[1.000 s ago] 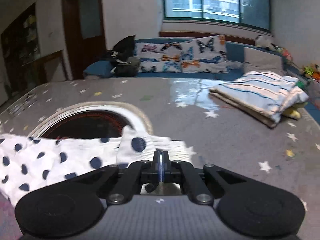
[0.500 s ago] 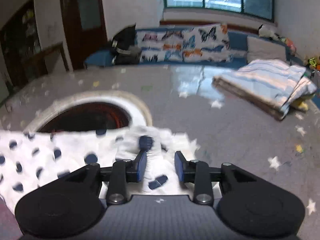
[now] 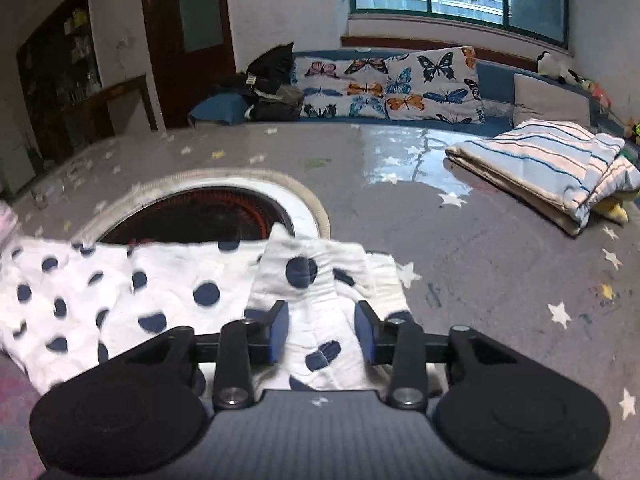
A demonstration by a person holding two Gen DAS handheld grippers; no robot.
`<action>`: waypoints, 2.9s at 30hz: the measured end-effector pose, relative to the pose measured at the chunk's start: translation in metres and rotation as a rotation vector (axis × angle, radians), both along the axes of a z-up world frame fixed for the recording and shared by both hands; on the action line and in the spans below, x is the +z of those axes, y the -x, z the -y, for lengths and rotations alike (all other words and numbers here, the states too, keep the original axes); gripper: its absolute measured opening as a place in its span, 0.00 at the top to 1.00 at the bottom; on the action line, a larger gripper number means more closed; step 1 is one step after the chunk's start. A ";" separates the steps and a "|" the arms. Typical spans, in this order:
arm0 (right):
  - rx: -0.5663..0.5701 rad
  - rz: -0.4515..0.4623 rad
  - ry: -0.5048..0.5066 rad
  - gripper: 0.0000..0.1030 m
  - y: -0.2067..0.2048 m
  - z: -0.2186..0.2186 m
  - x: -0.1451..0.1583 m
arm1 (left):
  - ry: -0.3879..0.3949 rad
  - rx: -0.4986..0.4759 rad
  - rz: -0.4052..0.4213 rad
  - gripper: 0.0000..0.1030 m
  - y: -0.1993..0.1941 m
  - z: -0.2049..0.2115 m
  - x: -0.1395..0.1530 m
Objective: Fold clothes
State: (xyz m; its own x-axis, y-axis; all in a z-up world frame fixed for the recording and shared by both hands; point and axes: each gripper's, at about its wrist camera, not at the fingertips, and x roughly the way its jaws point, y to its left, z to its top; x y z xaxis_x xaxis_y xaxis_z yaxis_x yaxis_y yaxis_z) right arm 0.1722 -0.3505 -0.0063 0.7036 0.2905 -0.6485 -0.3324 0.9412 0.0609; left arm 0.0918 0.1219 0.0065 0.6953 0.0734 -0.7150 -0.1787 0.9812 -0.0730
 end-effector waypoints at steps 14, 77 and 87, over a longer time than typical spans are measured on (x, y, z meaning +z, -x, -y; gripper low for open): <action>-0.193 0.110 0.120 0.96 0.009 0.018 0.016 | -0.008 0.003 0.000 0.32 0.001 0.001 0.001; -0.249 0.055 -0.216 0.85 0.042 0.068 0.004 | 0.079 -0.916 0.117 0.92 -0.196 0.328 0.011; -0.268 0.018 -0.198 0.78 0.039 0.069 -0.002 | 0.178 -0.891 0.121 0.87 -0.206 0.311 0.013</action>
